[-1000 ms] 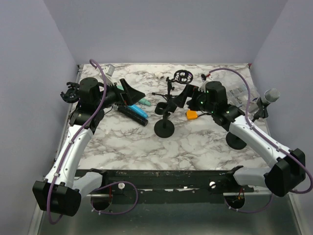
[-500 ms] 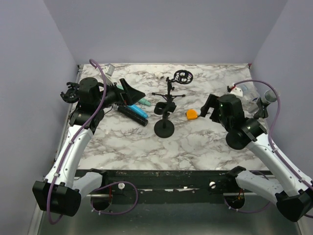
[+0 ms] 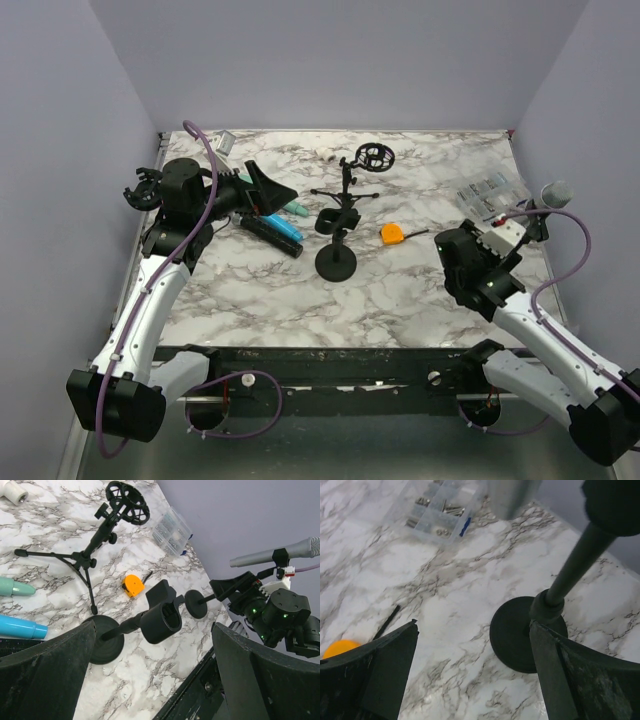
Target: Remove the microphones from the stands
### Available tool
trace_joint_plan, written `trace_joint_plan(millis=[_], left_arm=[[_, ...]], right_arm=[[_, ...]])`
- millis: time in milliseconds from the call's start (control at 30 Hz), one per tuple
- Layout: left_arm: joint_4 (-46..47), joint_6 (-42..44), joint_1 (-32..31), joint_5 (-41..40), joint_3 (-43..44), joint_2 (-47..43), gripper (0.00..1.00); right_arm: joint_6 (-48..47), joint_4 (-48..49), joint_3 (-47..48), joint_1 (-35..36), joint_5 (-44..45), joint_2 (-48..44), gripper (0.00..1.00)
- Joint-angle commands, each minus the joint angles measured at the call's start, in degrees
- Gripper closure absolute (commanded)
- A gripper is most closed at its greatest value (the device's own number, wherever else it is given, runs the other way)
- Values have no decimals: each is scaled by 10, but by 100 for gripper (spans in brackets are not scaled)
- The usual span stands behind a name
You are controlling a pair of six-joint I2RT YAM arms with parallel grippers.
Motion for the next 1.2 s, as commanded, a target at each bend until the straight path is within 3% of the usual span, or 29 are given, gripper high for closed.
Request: trace_joint_plan(millis=[0,267,900,1100,1167], left_arm=[[16,1,3,13,-2,-4,4],[18,0,3,17,-2,-5,4],[24,-4,3,22,-6,-5,4],[23,-3,3,21,-5,-4,5],[23,-2,3,21,-5,-5,4]], right_arm=[[85,12,-14,1,159,17,8],[273,-143,-1,0,235,67,17],[377,-159,16,-32,288,202,16],[451,-200,27,-39,307,259,23],[547,-271,39,-41,313,286,28]])
